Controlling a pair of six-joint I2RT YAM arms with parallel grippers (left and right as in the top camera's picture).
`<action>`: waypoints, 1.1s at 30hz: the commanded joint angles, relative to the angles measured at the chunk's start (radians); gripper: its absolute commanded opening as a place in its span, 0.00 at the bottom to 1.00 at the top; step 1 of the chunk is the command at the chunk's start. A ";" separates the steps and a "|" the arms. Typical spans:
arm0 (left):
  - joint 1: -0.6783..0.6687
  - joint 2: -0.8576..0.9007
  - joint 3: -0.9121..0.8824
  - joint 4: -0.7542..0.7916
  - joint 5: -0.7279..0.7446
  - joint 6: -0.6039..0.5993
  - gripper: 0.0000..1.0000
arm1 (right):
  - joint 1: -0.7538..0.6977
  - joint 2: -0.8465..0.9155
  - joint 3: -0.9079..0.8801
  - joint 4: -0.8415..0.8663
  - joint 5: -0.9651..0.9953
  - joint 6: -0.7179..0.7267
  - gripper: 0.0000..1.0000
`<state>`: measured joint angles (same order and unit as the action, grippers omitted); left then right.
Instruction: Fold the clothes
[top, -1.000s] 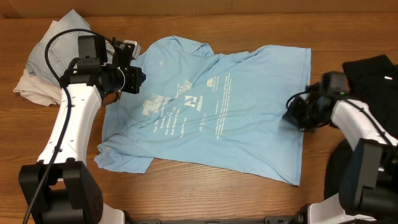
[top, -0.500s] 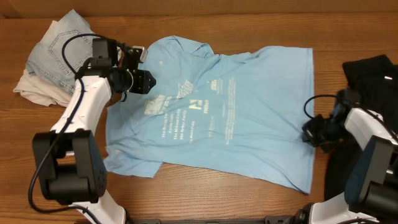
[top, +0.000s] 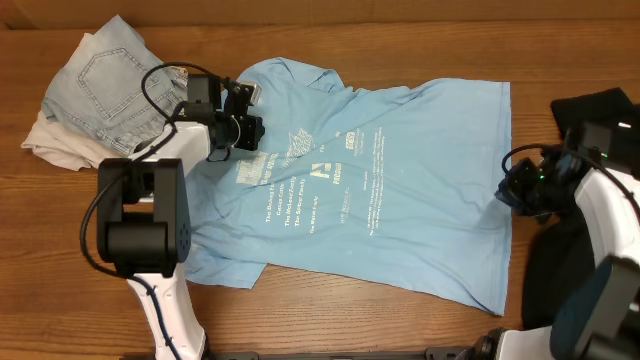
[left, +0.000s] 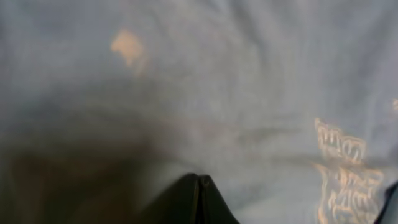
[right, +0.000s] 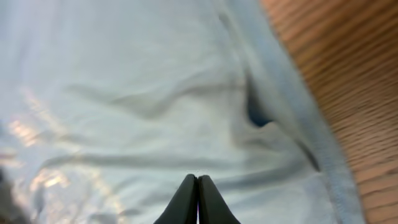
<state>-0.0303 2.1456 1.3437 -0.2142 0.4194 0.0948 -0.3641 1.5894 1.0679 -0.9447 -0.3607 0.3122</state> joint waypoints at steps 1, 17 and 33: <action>0.023 0.044 0.017 0.039 -0.225 -0.076 0.04 | 0.007 -0.025 0.023 -0.017 -0.084 -0.033 0.05; 0.138 0.028 0.220 -0.037 0.043 -0.092 0.14 | 0.245 -0.022 0.011 -0.005 0.141 -0.033 0.10; 0.132 -0.401 0.544 -0.699 0.042 -0.061 0.74 | 0.245 0.058 -0.226 0.431 0.180 0.048 0.04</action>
<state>0.1043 1.8061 1.8759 -0.8703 0.4469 0.0280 -0.1219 1.6119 0.8711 -0.5404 -0.2173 0.3115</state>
